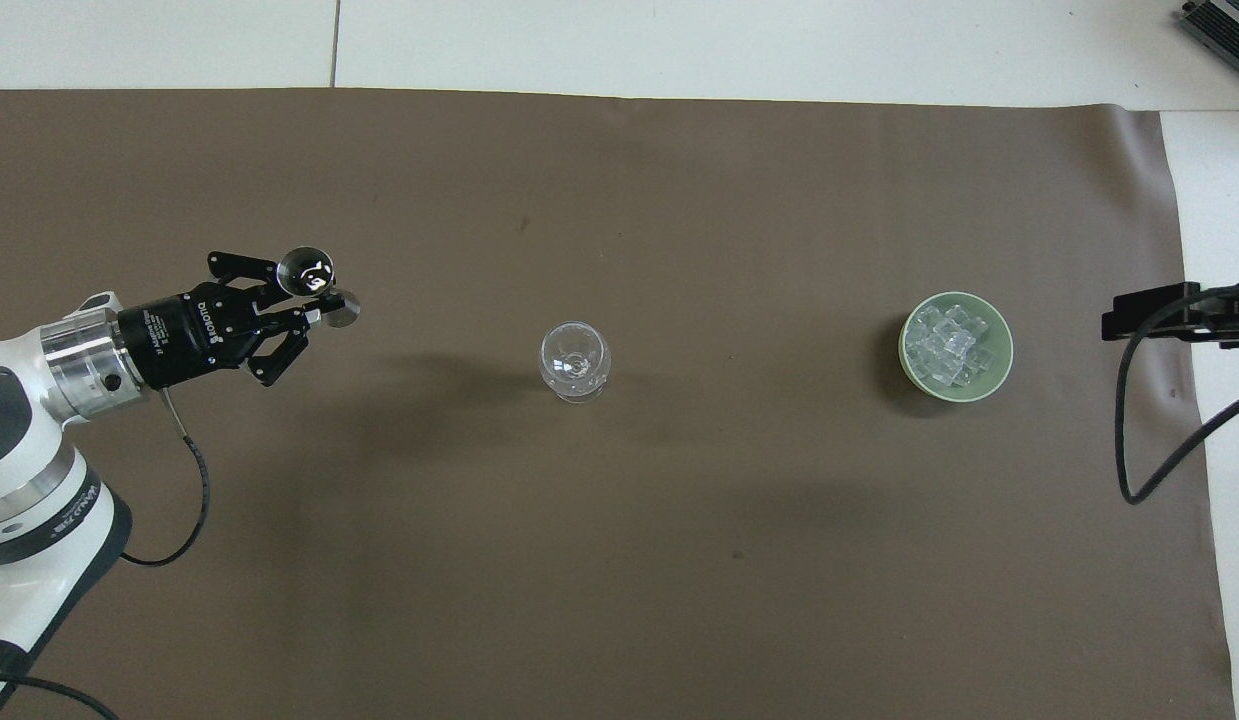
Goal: Pour wine and add ice with both arms
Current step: 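Lift the jigger with the left gripper and carry it over the glass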
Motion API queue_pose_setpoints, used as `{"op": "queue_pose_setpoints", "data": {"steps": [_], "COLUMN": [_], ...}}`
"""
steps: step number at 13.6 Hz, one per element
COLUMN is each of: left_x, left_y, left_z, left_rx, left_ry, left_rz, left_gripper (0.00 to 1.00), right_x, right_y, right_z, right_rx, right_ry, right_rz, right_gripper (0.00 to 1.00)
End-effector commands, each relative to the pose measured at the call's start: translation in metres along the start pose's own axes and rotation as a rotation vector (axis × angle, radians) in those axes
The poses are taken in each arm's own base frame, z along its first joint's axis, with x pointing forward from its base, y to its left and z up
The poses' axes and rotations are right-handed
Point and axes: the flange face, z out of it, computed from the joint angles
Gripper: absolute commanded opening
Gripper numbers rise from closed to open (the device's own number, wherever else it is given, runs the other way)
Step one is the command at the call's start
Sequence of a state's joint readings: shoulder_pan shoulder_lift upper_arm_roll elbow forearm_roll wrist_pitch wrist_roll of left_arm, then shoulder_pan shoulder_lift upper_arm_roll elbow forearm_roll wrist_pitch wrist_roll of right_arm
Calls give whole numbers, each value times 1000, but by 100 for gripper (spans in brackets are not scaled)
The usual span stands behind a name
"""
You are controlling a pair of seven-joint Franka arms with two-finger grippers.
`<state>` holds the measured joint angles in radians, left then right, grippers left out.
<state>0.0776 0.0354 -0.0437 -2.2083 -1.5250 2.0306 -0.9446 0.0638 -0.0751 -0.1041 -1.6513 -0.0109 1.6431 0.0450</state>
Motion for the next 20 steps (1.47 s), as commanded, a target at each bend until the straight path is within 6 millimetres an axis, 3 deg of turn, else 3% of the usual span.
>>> {"op": "queue_pose_setpoints", "data": {"steps": [1, 8, 11, 20], "left_x": [-22, -72, -81, -92], "left_y": [-25, -69, -93, -114], "left_z": [14, 68, 98, 125], "left_rx": [-13, -4, -22, -22], "left_ry": [21, 91, 154, 298], "left_rz": [18, 113, 169, 370], "left_gripper": [0, 0, 0, 0], "right_x": [-7, -7, -7, -7], "right_y": [0, 0, 0, 0], "right_z": [-2, -2, -2, -2], "right_rx": [15, 15, 15, 15], "right_ry": [-9, -11, -11, -11], "right_rz": [-23, -23, -23, -25], "right_gripper": [100, 100, 100, 100]}}
